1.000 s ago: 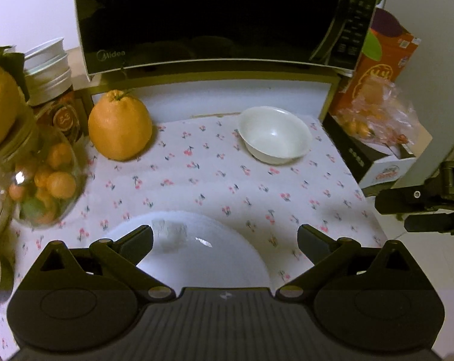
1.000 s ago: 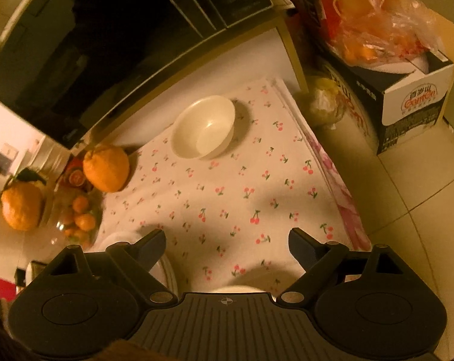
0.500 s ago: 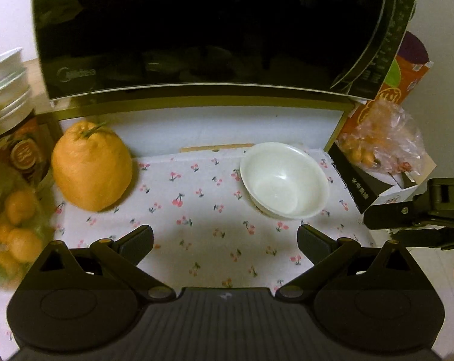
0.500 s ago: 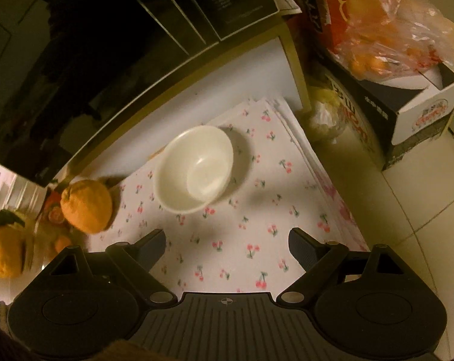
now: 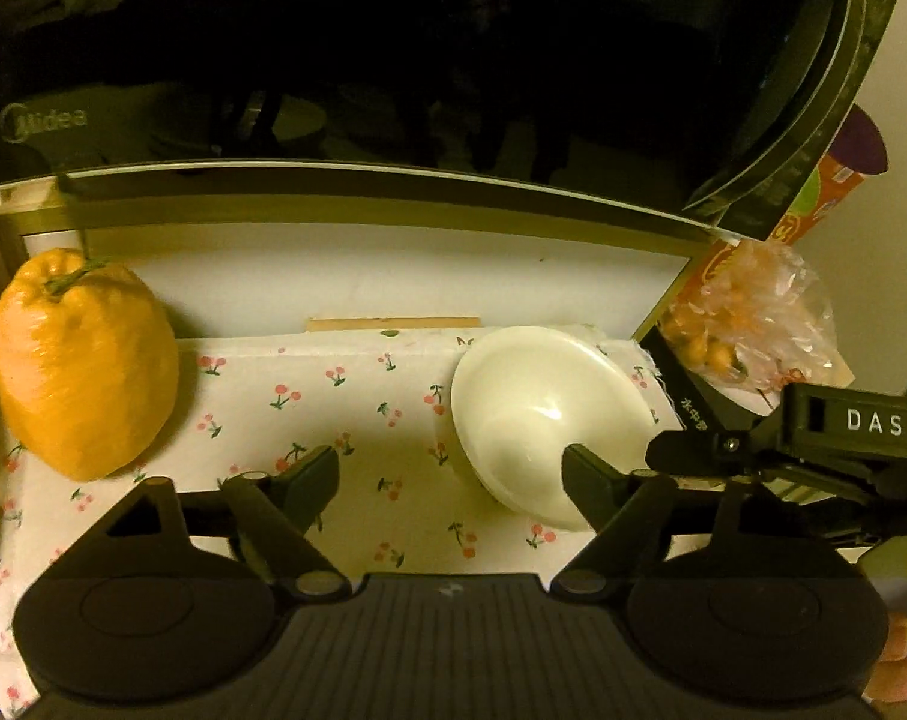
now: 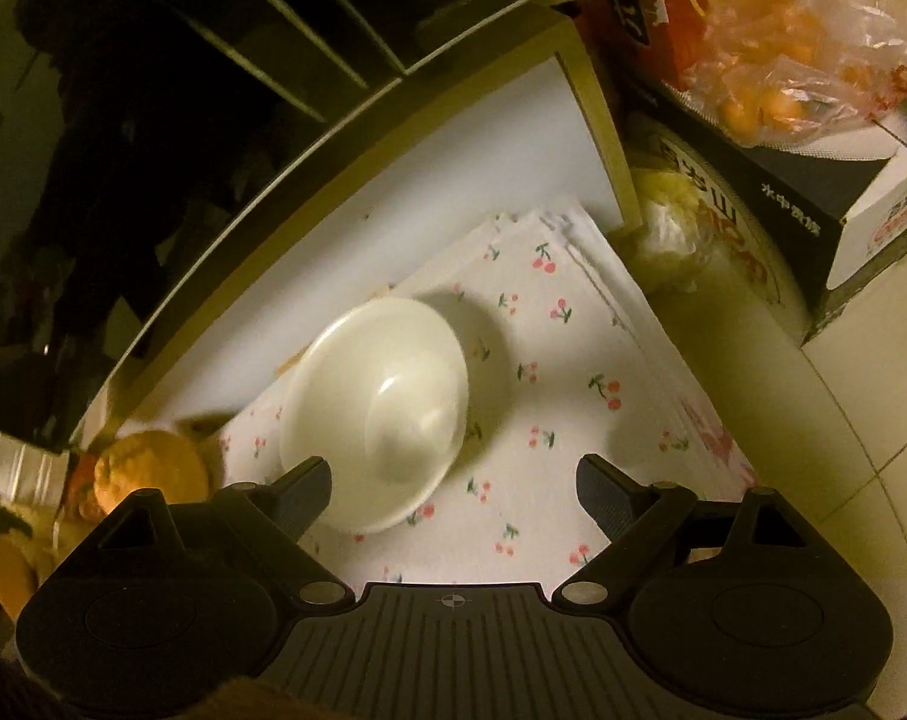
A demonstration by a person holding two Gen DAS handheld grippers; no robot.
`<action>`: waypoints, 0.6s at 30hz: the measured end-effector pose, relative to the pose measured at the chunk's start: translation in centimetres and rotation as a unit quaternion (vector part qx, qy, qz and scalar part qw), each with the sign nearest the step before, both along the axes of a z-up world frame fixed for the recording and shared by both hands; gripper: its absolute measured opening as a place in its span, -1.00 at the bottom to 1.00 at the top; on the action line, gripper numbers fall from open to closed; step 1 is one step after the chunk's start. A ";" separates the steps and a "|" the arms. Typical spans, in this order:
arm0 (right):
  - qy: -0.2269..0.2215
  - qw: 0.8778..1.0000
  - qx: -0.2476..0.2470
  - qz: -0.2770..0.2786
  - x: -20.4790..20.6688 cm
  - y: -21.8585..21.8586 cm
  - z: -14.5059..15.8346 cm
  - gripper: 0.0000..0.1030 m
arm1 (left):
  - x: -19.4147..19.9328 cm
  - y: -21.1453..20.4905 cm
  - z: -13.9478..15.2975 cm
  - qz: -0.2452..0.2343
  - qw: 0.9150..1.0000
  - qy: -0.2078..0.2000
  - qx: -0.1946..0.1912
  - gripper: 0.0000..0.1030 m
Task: Organize plates and bowls
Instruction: 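Move both tools to the rim of the small white bowl by the microwave, then close both tools on the small white bowl rim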
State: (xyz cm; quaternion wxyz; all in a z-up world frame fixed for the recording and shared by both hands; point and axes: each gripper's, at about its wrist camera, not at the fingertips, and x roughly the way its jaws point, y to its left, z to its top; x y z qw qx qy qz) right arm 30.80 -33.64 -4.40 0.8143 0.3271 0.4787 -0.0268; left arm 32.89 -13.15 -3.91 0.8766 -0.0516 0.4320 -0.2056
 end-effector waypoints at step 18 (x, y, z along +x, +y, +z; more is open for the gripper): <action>-0.022 0.999 0.017 -0.023 1.6 -1.1 -2.4 0.26 | 1.8 -0.3 -2.0 0.003 1.000 -0.003 -0.026 -0.23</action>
